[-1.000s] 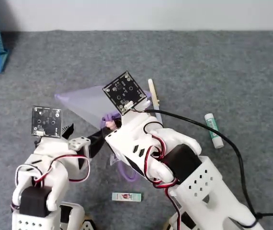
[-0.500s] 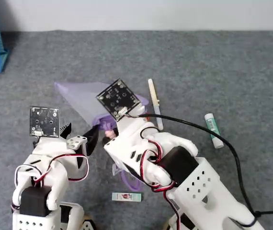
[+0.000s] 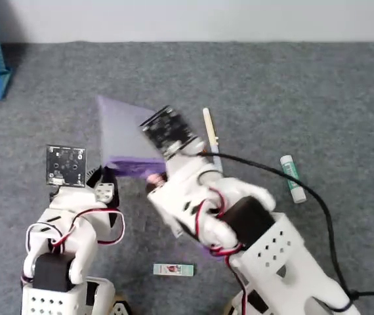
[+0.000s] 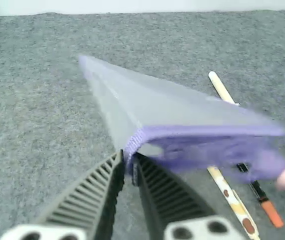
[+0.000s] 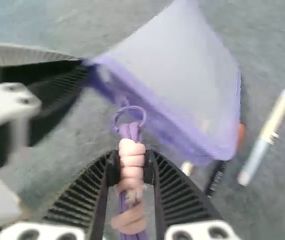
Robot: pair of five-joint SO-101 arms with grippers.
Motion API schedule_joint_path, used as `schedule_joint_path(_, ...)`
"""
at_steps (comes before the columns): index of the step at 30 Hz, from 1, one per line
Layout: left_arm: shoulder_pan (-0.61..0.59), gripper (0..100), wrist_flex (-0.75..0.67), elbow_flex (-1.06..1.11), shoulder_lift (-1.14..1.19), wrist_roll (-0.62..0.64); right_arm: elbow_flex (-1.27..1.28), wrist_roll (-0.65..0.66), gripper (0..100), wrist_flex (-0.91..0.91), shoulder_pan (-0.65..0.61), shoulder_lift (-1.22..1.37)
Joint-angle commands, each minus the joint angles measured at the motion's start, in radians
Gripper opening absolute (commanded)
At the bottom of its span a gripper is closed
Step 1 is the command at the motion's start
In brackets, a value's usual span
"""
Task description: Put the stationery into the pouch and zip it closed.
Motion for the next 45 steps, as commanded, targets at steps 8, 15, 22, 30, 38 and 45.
schedule_joint_path(8,-0.069,1,-0.025,-0.007,-0.002,0.008,-0.043,0.057,0.8,0.105,0.225,-0.048)
schedule_joint_path(15,-0.061,9,-0.031,-0.004,0.000,-0.035,-0.041,0.057,0.8,0.105,0.127,-0.182)
schedule_joint_path(22,-0.061,28,-0.038,0.028,0.000,-0.046,-0.041,0.058,0.8,0.110,0.071,-0.252)
schedule_joint_path(30,-0.023,22,-0.163,0.143,0.000,-0.106,-0.043,0.078,0.8,0.156,0.070,-0.257)
schedule_joint_path(38,-0.012,1,-0.127,0.113,-0.002,-0.114,-0.043,0.078,0.8,0.143,0.085,-0.255)
schedule_joint_path(45,-0.107,1,0.051,-0.054,0.000,-0.051,-0.038,0.114,0.8,0.131,0.223,-0.248)
